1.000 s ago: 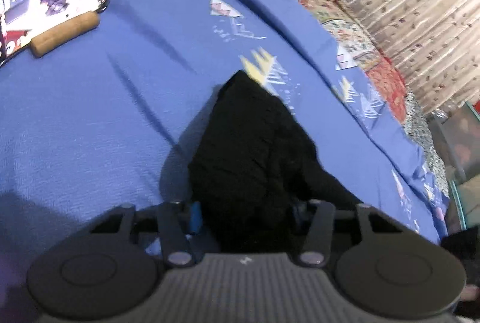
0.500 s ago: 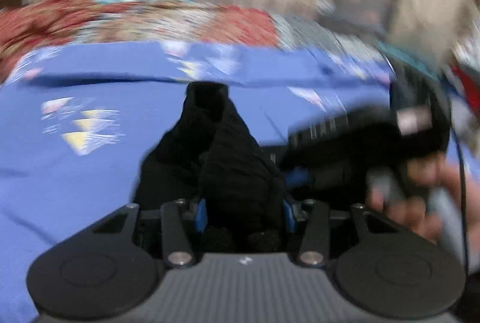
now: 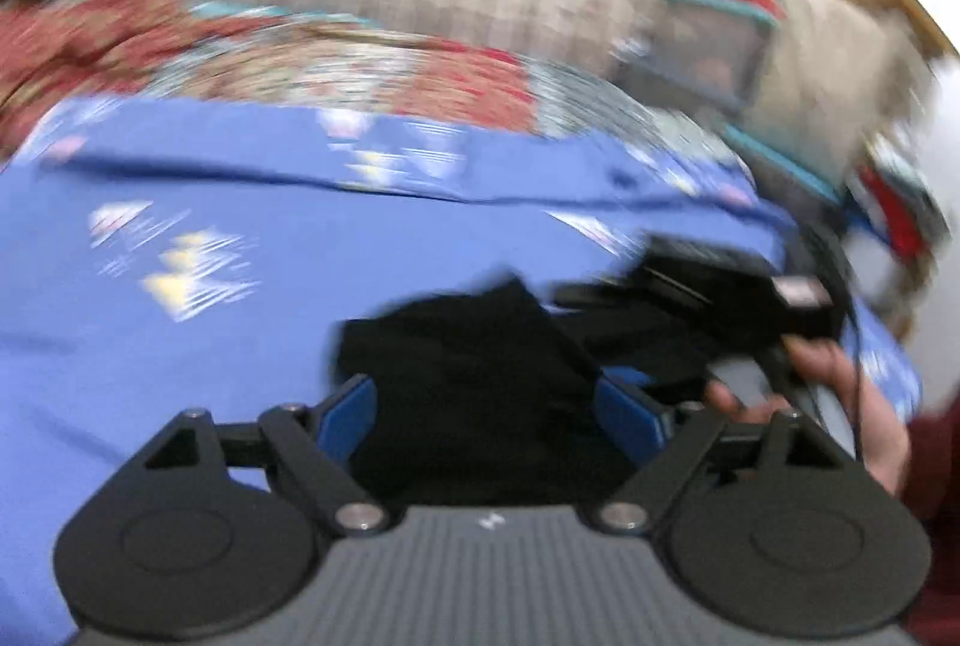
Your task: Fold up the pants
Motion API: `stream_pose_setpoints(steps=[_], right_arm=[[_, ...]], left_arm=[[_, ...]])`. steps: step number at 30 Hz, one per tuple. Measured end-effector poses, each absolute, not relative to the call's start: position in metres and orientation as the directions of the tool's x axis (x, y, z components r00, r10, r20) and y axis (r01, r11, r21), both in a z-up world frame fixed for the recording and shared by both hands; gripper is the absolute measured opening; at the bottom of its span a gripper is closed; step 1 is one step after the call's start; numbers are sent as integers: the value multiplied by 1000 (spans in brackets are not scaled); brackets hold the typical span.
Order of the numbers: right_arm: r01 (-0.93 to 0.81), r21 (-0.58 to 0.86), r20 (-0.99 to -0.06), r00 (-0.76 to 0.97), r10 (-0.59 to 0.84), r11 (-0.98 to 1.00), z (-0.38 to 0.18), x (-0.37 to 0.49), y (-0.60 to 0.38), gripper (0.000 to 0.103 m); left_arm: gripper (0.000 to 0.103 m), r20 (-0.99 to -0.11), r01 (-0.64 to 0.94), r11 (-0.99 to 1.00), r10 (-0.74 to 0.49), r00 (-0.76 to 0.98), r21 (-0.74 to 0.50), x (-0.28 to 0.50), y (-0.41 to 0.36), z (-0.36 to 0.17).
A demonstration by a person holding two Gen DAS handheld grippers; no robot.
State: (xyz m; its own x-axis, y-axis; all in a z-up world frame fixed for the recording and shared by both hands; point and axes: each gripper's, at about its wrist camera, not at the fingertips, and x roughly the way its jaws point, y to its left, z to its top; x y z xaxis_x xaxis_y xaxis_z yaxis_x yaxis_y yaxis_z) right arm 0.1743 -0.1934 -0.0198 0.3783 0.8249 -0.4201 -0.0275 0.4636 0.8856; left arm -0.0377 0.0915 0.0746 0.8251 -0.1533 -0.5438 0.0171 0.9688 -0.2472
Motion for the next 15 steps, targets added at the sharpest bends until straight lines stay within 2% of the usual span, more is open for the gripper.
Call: stream_pose_setpoints(steps=[4,7,8,9,10,12,15], right_arm=[[-33,887,-409,404,818,460,-20,178,-193,78],[-82,841,-482,332,811,534,-24,180,-166,79],[-102,827,-502,307,808,553,-27,177,-155,75],[-131,811,-520,286,805,571,-28,175,-145,66],[-180,785,-543,261,798,592,-27,173,-134,37],[-283,711,-585,269,765,644,-16,166,-120,32],[-394,624,-550,391,737,675,11,156,-131,30]], left_arm=[[76,-559,-127,930,-94,824,-344,-42,134,67],[72,-565,-174,893,-103,819,-415,-40,152,60],[70,-566,-180,885,-109,817,-430,-37,154,58],[69,-569,-184,879,-114,815,-440,-35,154,57],[68,-573,-185,878,-117,811,-442,-29,154,56],[67,-582,-179,883,-123,804,-434,-21,149,55],[67,-582,-146,894,-145,800,-424,-10,137,56]])
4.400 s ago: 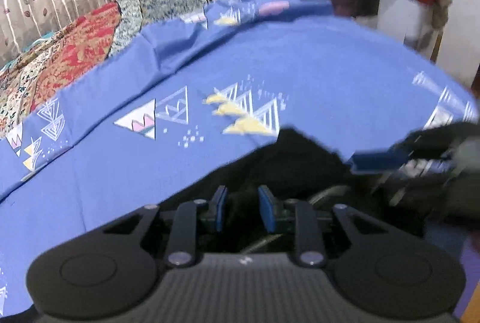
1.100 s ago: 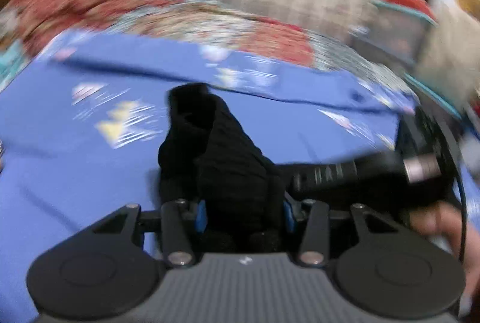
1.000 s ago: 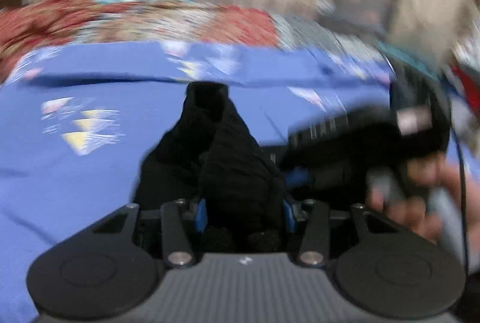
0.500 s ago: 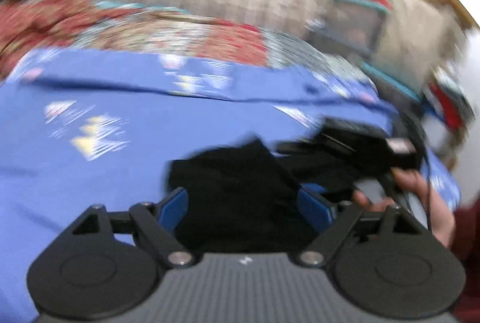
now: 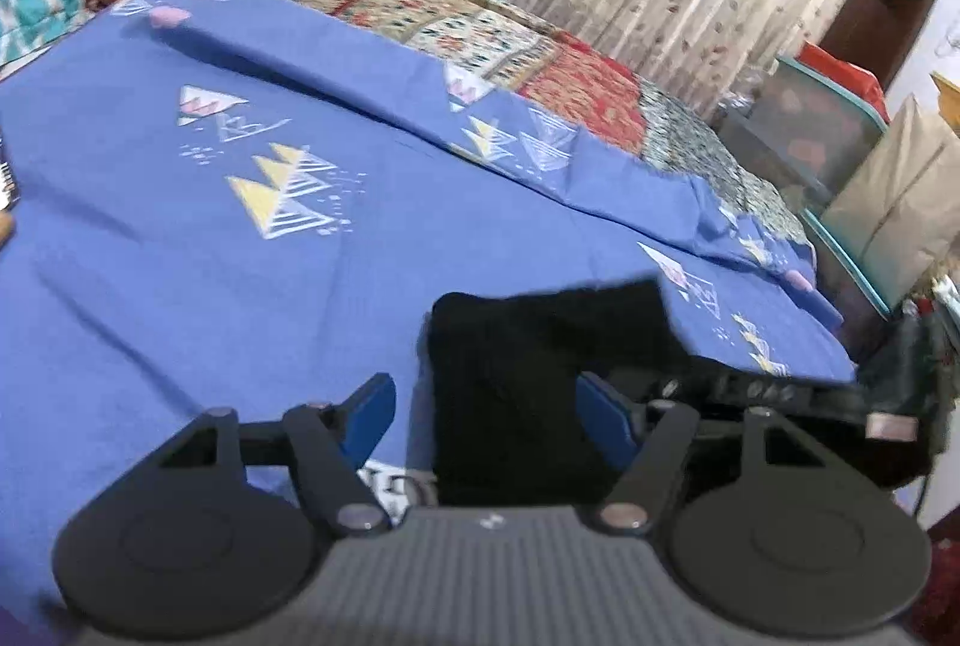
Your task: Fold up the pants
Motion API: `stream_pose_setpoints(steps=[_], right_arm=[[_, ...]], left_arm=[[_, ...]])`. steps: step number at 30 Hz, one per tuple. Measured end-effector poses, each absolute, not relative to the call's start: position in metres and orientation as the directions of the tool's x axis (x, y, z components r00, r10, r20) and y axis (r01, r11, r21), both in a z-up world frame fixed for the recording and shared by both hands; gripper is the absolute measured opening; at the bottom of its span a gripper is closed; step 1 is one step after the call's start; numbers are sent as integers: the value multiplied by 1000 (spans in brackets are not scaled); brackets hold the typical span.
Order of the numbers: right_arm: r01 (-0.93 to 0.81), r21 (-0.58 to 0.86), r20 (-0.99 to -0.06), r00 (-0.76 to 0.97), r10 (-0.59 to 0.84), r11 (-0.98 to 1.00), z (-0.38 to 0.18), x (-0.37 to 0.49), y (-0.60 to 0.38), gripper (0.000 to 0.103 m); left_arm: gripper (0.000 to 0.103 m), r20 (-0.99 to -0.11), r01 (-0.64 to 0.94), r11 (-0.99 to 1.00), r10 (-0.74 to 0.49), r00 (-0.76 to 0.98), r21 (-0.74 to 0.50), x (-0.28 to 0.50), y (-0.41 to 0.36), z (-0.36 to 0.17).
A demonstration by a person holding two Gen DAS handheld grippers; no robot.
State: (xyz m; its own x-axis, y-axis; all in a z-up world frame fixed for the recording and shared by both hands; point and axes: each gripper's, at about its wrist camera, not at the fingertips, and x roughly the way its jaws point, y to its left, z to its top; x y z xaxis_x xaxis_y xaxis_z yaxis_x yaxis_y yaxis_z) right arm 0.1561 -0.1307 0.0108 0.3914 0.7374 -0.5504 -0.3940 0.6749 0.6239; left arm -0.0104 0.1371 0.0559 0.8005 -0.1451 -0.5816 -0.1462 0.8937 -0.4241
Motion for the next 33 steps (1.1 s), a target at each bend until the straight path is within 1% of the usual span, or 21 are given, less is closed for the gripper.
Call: stream_pose_setpoints(steps=[3,6,8,10,11,13,16,18,19,20,21,22,25,26,27,28,29,30,32,33], right_arm=[[-421,511,-538,523,661,749,26,149,-155,30],[-362,475,-570,568,594,802,19,147,-184,31],[-344,455,-602,561,568,822,7,147,-196,41],[-318,427,-610,590,529,847,5,144,-205,46],[-302,416,-591,627,508,858,9,141,-215,49],[-290,420,-533,688,492,860,20,136,-236,49],[-299,432,-453,744,491,851,35,131,-267,48],[-275,390,-421,795,436,879,44,128,-282,48],[-241,372,-416,820,393,896,43,128,-284,48],[-195,370,-417,838,350,908,42,131,-294,48],[-149,384,-424,848,317,911,38,134,-305,48],[-93,406,-436,854,282,909,32,139,-319,48],[78,468,-484,856,182,880,11,145,-364,50],[115,487,-495,853,165,866,4,146,-376,50],[144,503,-506,848,156,852,-2,147,-383,50],[172,518,-516,844,146,838,-8,147,-391,54],[195,536,-522,842,140,822,-15,147,-398,62],[210,548,-525,840,137,810,-18,147,-401,66],[221,575,-531,834,154,788,-25,148,-405,68],[212,589,-533,828,177,780,-30,151,-405,68]], left_arm=[[67,-576,-94,909,-174,799,-406,5,119,59],[67,-572,-32,922,-211,793,-385,25,94,61],[67,-583,7,927,-241,776,-375,40,75,59],[67,-597,40,931,-265,758,-362,53,57,55],[67,-604,57,934,-275,748,-354,59,48,54],[65,-622,94,939,-292,727,-332,69,29,49],[57,-672,115,947,-296,679,-301,83,7,35],[57,-706,126,951,-296,644,-283,92,-5,23],[58,-733,127,960,-273,623,-250,96,-11,16],[62,-771,124,972,-233,593,-198,102,-19,5],[64,-790,130,975,-223,571,-181,105,-22,-3],[66,-791,133,976,-218,572,-172,107,-23,-6],[66,-816,121,979,-205,540,-166,113,-26,3],[64,-819,118,978,-207,535,-169,113,-25,9],[65,-819,118,978,-209,534,-173,111,-25,15],[66,-814,122,977,-215,540,-178,109,-24,23],[69,-798,128,975,-224,559,-184,106,-22,33],[70,-783,132,974,-225,579,-183,105,-23,43],[80,-751,133,975,-221,622,-177,103,-23,62],[80,-736,133,975,-221,640,-177,102,-24,71]])
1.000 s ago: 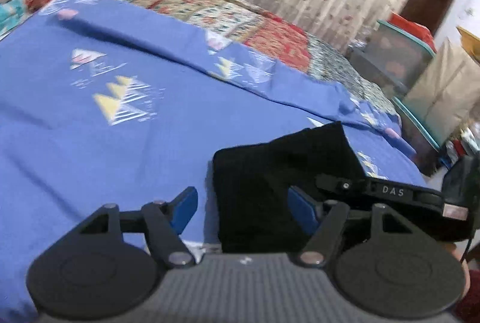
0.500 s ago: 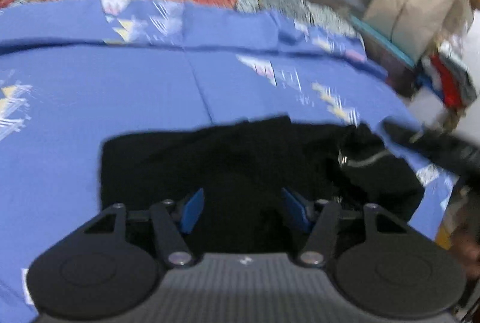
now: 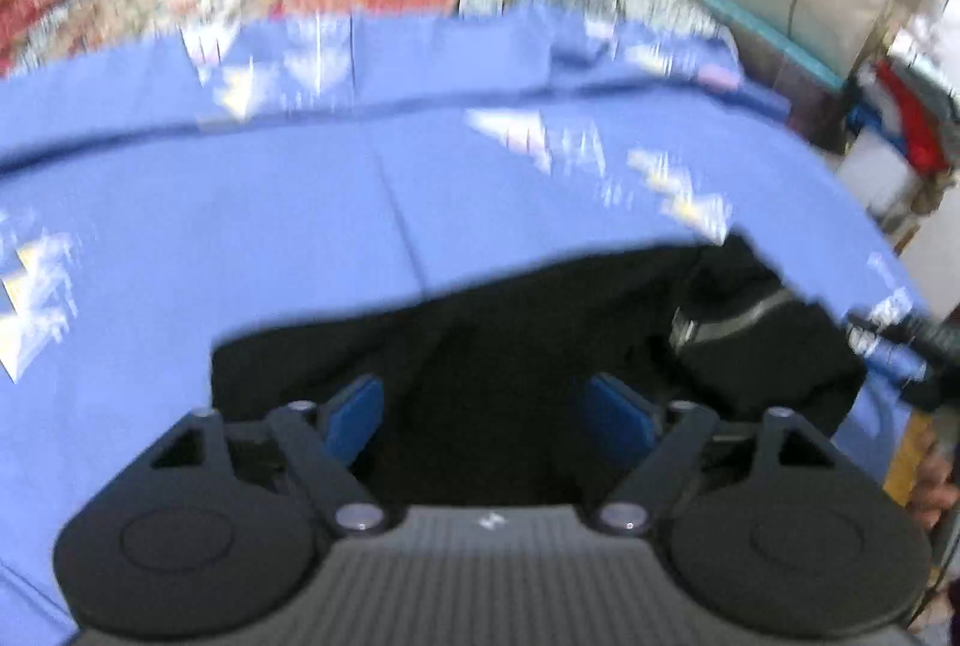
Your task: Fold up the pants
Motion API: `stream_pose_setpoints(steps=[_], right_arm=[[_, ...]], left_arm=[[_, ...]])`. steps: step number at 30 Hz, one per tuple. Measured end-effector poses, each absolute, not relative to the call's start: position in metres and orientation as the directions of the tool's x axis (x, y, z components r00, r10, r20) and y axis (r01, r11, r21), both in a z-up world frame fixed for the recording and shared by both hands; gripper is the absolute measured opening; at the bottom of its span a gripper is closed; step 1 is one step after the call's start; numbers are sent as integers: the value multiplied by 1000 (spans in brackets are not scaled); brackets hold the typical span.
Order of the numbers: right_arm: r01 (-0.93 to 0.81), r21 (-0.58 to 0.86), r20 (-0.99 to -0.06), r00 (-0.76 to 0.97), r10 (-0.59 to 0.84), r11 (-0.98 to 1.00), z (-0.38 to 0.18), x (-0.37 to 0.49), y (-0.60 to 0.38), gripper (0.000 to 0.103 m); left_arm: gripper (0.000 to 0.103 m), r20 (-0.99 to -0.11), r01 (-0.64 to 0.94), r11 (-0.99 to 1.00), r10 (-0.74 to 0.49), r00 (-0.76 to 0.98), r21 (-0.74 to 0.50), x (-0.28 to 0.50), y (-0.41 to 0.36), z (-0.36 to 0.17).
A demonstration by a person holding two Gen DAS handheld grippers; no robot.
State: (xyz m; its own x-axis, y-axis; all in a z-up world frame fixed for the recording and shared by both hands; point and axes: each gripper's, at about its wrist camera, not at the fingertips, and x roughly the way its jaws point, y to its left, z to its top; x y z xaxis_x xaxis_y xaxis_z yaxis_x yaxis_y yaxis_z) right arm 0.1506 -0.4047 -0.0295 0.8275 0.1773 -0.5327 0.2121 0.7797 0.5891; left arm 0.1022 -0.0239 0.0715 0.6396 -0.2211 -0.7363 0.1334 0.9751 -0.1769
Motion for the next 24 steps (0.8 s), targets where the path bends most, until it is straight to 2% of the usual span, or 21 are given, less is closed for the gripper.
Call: stream_pose_setpoints(steps=[2,3,4,6,7,9,10,11,15,19,21,22,23,24], right_arm=[[183,610,-536,811,232,771,-34,150,-400,64],[165,616,-542,798,262,771,-34,153,-397,55],[145,617,-547,786,289,773,-34,155,-391,30],[98,578,-540,790,289,810,-23,151,-374,21],[55,547,-523,801,289,835,-13,147,-362,20],[-34,492,-484,820,305,870,2,141,-340,20],[-88,459,-460,828,321,884,11,136,-327,20],[-146,420,-437,832,341,896,21,131,-312,20],[-350,258,-385,817,428,900,38,114,-260,20],[-499,147,-360,777,516,854,46,99,-221,20],[-552,139,-349,750,562,823,50,91,-214,20],[-578,138,-343,734,587,804,52,89,-210,20],[-601,129,-339,721,605,789,55,87,-204,20],[-615,118,-341,712,614,779,57,87,-199,20]], left_arm=[[80,-722,136,973,-230,652,-188,106,-27,85],[81,-717,140,969,-243,653,-202,108,-29,90],[82,-714,146,965,-260,649,-219,109,-31,94],[83,-711,165,952,-304,634,-259,116,-39,101],[84,-712,179,946,-321,624,-270,119,-44,103],[92,-716,210,938,-347,606,-276,127,-60,107],[101,-715,226,935,-355,602,-274,130,-69,111],[103,-712,248,930,-368,598,-273,134,-78,116],[103,-710,343,899,-428,559,-272,142,-109,125],[102,-735,346,902,-417,535,-260,149,-119,117],[80,-737,315,912,-399,546,-261,149,-111,111],[49,-741,291,922,-379,554,-254,150,-105,109],[27,-744,260,933,-357,565,-250,149,-95,107],[24,-740,239,934,-357,570,-266,148,-86,108]])
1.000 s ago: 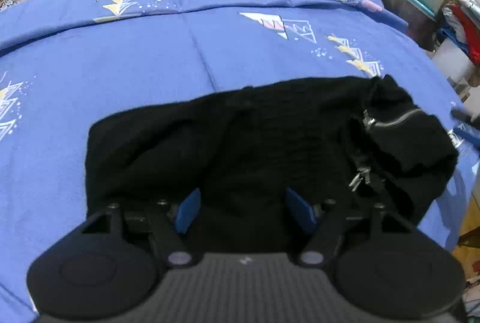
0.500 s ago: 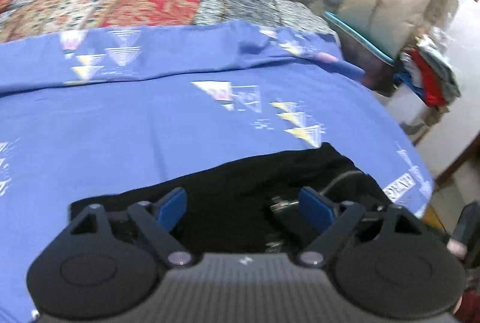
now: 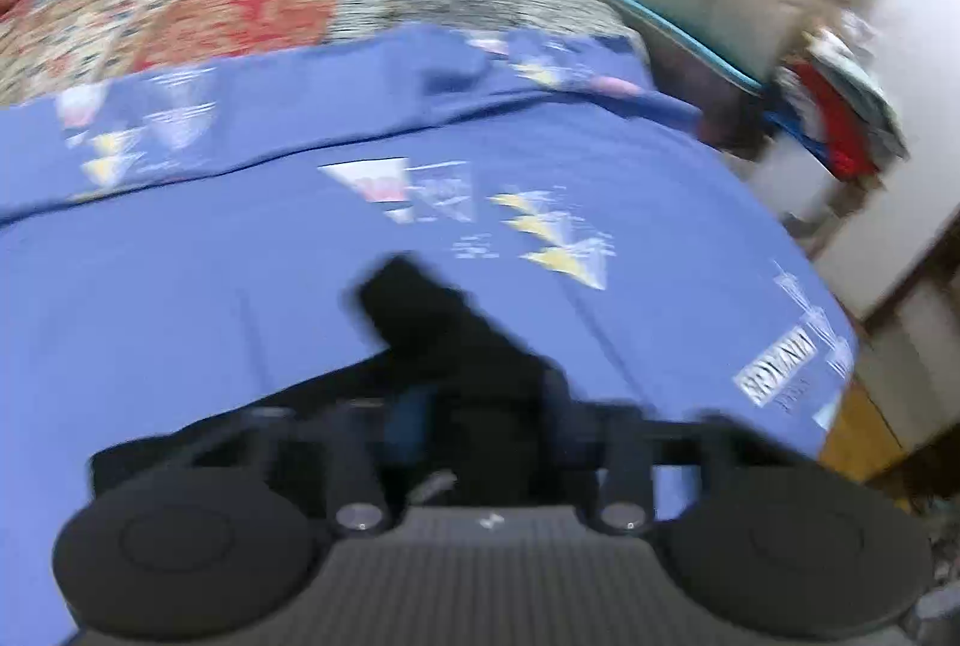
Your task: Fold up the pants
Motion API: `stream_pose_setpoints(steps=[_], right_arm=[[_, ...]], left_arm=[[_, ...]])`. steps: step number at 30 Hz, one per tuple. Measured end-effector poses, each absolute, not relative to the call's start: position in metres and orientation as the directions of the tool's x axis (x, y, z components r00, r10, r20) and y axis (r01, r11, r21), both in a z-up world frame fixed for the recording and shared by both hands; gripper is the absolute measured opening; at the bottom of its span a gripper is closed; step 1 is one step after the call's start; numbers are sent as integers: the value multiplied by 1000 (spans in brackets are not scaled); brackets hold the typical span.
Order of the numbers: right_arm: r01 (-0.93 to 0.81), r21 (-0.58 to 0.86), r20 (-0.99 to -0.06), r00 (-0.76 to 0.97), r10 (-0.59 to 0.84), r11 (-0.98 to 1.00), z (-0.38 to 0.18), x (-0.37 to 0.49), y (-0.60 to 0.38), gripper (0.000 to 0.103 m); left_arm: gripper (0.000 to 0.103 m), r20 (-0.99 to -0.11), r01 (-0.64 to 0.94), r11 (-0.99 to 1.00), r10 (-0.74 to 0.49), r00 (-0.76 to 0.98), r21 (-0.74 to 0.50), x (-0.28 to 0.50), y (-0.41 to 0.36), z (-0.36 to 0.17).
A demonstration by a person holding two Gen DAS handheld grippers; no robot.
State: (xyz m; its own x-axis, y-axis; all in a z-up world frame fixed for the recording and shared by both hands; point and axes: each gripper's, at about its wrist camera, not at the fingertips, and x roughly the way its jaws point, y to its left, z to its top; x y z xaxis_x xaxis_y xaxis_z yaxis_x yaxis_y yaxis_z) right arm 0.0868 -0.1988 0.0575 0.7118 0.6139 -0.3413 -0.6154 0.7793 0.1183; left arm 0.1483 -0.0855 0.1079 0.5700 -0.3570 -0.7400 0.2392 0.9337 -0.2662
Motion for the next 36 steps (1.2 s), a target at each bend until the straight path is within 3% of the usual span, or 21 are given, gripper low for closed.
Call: stream_pose_setpoints(steps=[7,16,19,24,30,32,36], right_arm=[[-731,220,-362,554,750,646,69,101,-161,20],[-818,254,-480,357,801,517,41,108,-105,21],[-812,301,-518,301,801,500,33,103,-102,29],[-797,325,-440,348,828,508,51,88,-135,39],[-652,364,-366,557,746,665,66,96,-203,39],[-581,391,-387,600,700,714,60,102,-221,39],[-472,446,-547,529,649,761,29,119,-223,39]], left_arm=[[21,-667,98,920,-345,661,-379,111,9,110],[21,-733,-107,901,-268,625,-421,89,81,57],[21,-750,-123,903,-260,608,-412,93,83,41],[23,-766,-108,929,-221,604,-354,95,73,33],[30,-786,-102,965,-133,604,-241,91,56,37],[33,-791,-102,976,-93,605,-192,89,49,39],[42,-801,-113,988,-20,598,-109,86,41,40]])
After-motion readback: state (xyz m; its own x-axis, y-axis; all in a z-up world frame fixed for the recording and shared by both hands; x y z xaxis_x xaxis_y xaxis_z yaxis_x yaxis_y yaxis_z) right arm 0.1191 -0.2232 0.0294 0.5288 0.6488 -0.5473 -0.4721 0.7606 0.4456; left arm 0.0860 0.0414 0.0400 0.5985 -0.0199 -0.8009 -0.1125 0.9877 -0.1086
